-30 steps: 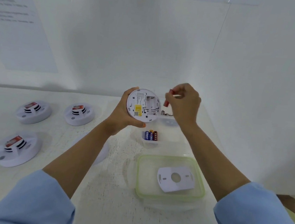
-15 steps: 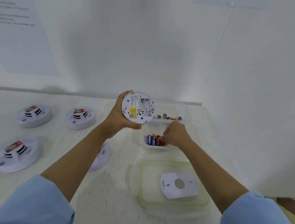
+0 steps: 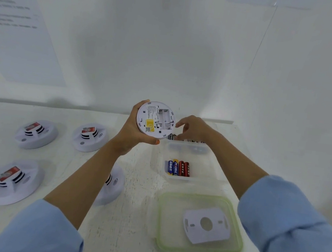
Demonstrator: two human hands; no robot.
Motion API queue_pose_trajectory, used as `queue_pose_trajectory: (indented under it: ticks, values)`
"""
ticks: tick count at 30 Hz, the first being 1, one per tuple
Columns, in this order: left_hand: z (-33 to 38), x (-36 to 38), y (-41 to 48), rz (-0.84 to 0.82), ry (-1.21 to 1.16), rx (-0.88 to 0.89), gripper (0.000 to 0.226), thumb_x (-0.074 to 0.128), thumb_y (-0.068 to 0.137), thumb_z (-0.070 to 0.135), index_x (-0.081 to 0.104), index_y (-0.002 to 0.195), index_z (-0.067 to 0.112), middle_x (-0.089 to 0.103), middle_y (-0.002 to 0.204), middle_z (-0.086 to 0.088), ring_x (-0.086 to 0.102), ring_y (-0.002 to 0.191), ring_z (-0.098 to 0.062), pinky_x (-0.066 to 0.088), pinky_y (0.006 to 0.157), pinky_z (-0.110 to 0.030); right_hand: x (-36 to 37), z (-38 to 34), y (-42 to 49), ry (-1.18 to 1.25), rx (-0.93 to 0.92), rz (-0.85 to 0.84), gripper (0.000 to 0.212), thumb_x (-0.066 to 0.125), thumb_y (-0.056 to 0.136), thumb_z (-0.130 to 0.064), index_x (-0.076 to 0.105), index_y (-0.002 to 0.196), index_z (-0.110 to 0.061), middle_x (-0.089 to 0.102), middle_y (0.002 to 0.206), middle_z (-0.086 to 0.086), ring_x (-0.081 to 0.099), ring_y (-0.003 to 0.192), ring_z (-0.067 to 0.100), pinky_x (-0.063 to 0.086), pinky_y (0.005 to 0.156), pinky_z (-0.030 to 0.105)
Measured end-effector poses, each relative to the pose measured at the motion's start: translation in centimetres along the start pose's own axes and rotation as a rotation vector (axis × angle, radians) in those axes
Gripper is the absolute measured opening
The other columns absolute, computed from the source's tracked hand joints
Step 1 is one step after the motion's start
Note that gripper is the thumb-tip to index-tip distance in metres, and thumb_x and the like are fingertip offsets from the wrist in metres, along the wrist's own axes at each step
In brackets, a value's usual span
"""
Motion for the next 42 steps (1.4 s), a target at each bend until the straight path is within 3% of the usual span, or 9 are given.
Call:
queue_pose_trajectory:
  ticks: [6,11,15,19,23,27,31,38,42]
  values:
    - [-0.6,-0.2,0.7,-0.021,0.003,-0.015,0.108,0.083,0.041,0.01,0.03,0.134,0.027,0.042,0.134,0.0,0.045,0.123,-0.018,0.054,0.085,-0.029,3.0,0.6,3.8,-0.247,0.0,-0.187,0.05,0.068,0.078,-0.019,0.054,0.126,-0.018,0.055,0.107,0.002,0.05,0.084,0.017,0.042,0.076,0.029]
    - [-1.2,-0.5,0.8,-0.013,0.009,-0.024,0.108,0.083,0.041,0.013,0.03,0.134,0.027,0.042,0.134,0.0,0.044,0.125,-0.02,0.053,0.087,-0.031,3.8,0.4,4.6,-0.359,-0.02,-0.179,0.037,0.065,0.08,-0.021,0.057,0.116,-0.015,0.06,0.098,0.004,0.054,0.081,0.021,0.044,0.07,0.03]
    - [-1.4,-0.7,0.7,-0.012,0.01,-0.032,0.109,0.083,0.04,0.014,0.029,0.134,0.028,0.042,0.134,0.001,0.044,0.125,-0.02,0.053,0.088,-0.032,3.2,0.7,4.5,-0.151,-0.042,-0.14,0.041,0.073,0.073,-0.025,0.059,0.109,-0.011,0.058,0.1,0.001,0.053,0.083,0.017,0.049,0.077,0.031]
    - [-1.2,-0.8,0.5,-0.014,-0.014,-0.039,0.109,0.083,0.04,0.012,0.03,0.133,0.03,0.043,0.132,0.004,0.045,0.123,-0.016,0.054,0.083,-0.028,-0.5,0.8,2.4,0.235,-0.004,-0.044,0.042,0.081,0.066,-0.018,0.054,0.098,-0.011,0.056,0.074,0.0,0.048,0.063,0.014,0.04,0.057,0.024]
    - [-0.6,-0.2,0.3,-0.038,-0.026,-0.031,0.109,0.083,0.043,0.003,0.029,0.135,0.027,0.043,0.132,0.003,0.047,0.12,-0.014,0.054,0.081,-0.027,-4.8,-1.2,-1.1,0.442,-0.088,0.116,0.041,0.08,0.068,-0.013,0.056,0.101,-0.014,0.056,0.069,0.001,0.047,0.06,0.013,0.039,0.06,0.024]
    - [-0.1,1.3,0.0,-0.087,-0.061,-0.033,0.106,0.082,0.042,0.002,0.032,0.131,0.03,0.046,0.129,0.004,0.051,0.115,-0.015,0.056,0.077,-0.031,-3.5,-5.5,-4.5,0.277,-0.245,-0.037,0.044,0.08,0.068,-0.012,0.062,0.107,-0.016,0.052,0.069,-0.005,0.046,0.06,0.006,0.039,0.061,0.016]
    - [0.5,2.5,-0.3,-0.108,-0.057,-0.034,0.103,0.076,0.046,-0.01,0.032,0.13,0.029,0.048,0.124,0.004,0.056,0.109,-0.013,0.057,0.075,-0.031,-2.9,-7.1,-5.6,-0.041,-0.291,-0.01,0.045,0.077,0.073,-0.021,0.065,0.115,-0.012,0.057,0.076,0.005,0.041,0.054,0.003,0.033,0.052,0.007]
    - [1.1,3.3,-0.8,-0.118,-0.049,-0.04,0.102,0.073,0.048,-0.011,0.031,0.132,0.028,0.049,0.123,0.005,0.056,0.107,-0.012,0.057,0.072,-0.03,-2.0,-7.8,-7.2,-0.496,-0.29,-0.021,0.036,0.055,0.089,-0.037,0.059,0.109,-0.008,0.06,0.1,0.009,0.057,0.091,0.024,0.044,0.076,0.031]
    - [1.3,3.4,-0.9,-0.116,-0.057,-0.033,0.102,0.073,0.048,-0.012,0.03,0.133,0.025,0.05,0.123,0.003,0.057,0.106,-0.013,0.057,0.072,-0.029,-2.3,-7.9,-7.3,-0.482,-0.298,0.007,0.038,0.049,0.092,-0.036,0.058,0.114,-0.006,0.059,0.102,0.01,0.057,0.094,0.025,0.044,0.079,0.033]
Point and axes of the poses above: each hand's wrist, its own y-axis towards the middle knuckle, its own x-axis out of the palm, z = x × y, the point moved 10 cm from there along y, towards the middle knuckle
